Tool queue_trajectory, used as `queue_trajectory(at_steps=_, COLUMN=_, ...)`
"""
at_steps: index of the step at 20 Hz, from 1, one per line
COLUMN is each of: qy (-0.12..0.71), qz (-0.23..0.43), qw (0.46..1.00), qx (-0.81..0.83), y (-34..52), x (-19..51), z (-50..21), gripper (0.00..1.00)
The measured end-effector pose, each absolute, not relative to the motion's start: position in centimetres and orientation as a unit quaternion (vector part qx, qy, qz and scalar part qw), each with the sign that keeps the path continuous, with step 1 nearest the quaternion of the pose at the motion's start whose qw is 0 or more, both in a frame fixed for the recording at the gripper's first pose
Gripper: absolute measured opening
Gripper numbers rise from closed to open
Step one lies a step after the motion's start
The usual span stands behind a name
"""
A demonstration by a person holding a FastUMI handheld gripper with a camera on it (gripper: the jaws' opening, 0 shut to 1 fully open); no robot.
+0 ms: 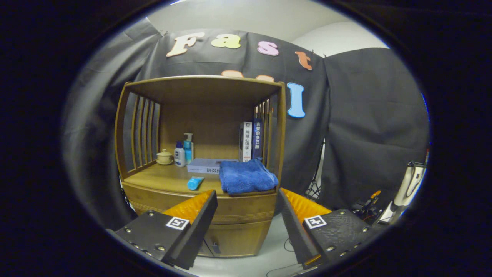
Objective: Pull open the drawer, take out the items inside it, and place them on the countertop above the cabinet.
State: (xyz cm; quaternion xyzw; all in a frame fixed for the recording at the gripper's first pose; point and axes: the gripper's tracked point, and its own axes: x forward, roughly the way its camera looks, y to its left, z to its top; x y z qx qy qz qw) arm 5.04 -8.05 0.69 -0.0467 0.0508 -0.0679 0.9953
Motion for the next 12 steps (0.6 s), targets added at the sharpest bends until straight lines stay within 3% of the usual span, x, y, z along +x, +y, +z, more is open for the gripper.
queue_trajectory(at_steps=12, qy=0.037, qz=-0.062, qw=0.997, qx=-0.036, y=-8.07, x=5.16, z=1.24, gripper=0.94)
